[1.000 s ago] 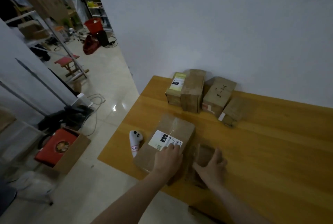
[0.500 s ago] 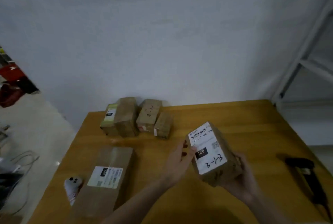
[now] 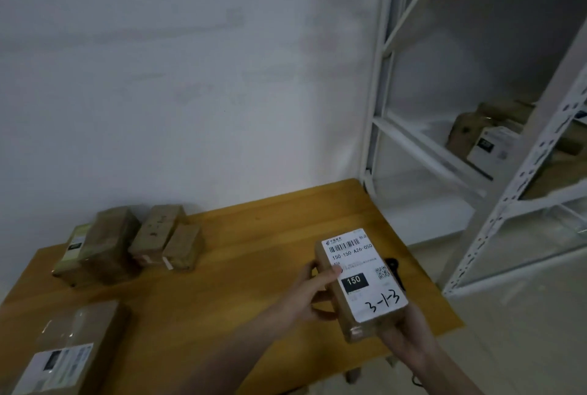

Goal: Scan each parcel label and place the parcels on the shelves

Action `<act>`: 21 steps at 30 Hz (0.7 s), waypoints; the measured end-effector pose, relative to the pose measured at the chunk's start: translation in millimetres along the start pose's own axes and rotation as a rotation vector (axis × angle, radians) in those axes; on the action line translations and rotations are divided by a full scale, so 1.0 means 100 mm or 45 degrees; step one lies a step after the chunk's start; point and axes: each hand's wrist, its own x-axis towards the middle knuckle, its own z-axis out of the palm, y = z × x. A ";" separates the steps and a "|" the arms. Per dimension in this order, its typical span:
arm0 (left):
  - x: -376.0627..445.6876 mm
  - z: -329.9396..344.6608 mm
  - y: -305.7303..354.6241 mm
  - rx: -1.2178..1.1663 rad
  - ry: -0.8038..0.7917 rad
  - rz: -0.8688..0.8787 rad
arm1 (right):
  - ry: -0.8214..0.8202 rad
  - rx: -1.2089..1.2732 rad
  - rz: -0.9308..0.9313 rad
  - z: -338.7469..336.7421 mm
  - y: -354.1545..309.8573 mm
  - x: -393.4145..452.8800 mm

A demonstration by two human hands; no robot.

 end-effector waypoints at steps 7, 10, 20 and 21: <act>0.16 0.35 -0.23 0.060 0.217 0.001 | 0.593 -0.977 0.047 -0.90 -0.66 0.02; 0.16 0.37 -0.34 0.094 0.377 -0.016 | 0.767 -1.218 0.179 -1.32 -0.86 0.24; 0.26 0.27 -0.52 0.088 0.590 -0.053 | 0.559 -1.454 0.388 -1.61 -0.66 1.13; 0.27 0.25 -0.51 0.102 0.595 -0.047 | 0.579 -1.437 0.387 -1.65 -0.63 1.17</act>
